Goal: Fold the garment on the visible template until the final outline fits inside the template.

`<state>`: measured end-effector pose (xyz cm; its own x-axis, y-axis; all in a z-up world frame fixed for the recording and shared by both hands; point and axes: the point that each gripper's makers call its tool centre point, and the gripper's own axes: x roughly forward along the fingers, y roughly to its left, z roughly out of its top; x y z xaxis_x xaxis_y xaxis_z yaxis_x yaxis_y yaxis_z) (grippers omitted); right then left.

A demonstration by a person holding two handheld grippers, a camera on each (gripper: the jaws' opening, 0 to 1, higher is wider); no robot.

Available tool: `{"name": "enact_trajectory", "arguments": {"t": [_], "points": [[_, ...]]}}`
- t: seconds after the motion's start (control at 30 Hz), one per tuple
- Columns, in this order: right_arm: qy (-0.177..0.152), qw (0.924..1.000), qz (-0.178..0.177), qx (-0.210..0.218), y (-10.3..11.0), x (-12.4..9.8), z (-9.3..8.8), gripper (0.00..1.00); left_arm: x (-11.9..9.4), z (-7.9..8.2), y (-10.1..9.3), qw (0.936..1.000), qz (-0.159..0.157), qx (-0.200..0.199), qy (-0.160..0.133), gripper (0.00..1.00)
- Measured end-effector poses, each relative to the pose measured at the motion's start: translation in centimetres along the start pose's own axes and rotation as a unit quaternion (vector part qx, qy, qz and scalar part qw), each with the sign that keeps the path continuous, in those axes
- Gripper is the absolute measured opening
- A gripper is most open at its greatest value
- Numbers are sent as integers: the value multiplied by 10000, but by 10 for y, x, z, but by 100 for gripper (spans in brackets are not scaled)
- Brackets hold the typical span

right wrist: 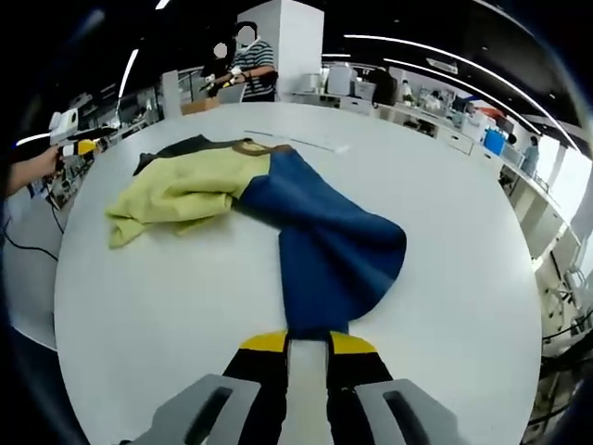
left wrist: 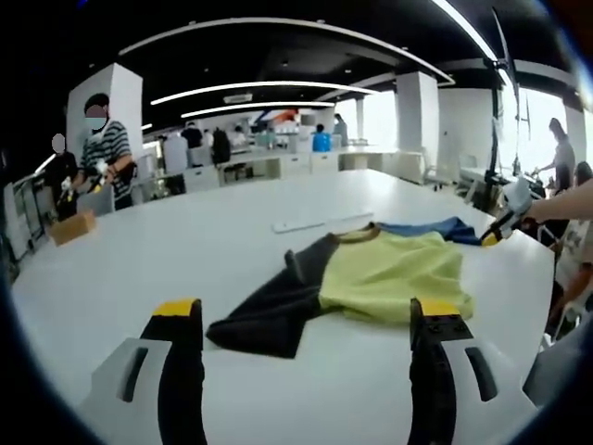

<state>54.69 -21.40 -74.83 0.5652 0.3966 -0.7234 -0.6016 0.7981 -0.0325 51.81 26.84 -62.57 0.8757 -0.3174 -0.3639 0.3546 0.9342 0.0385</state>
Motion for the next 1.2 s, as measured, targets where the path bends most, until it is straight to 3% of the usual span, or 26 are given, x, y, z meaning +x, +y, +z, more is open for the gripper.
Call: {"name": "enact_trajectory", "arguments": {"t": [0.07, 0.27, 0.6, 0.83, 1.03, 1.2], "points": [[-3, 10000, -60, -13, -2, 0, 0, 0, 0, 0, 1, 10000, 10, -3, 3, 88], [-51, 9999, -132, 18, 0, -3, 0, 0, -1, -1, 3, 10000, 35, -12, 35, 86], [-231, 9996, 82, 151, 15, -8, 5, 0, 0, -5, 2, 9999, 7, 10, 105, 85], [-185, 9991, 144, 356, 21, -2, 3, 8, -1, -4, 2, 9999, 7, 39, 127, 84], [-299, 9985, 46, 453, 22, 0, 5, 0, -4, -5, 3, 9999, 37, 53, 152, 83], [-473, 9971, -64, 589, 18, -3, 11, 0, -5, -6, 5, 9998, 69, 55, 188, 82]]}}
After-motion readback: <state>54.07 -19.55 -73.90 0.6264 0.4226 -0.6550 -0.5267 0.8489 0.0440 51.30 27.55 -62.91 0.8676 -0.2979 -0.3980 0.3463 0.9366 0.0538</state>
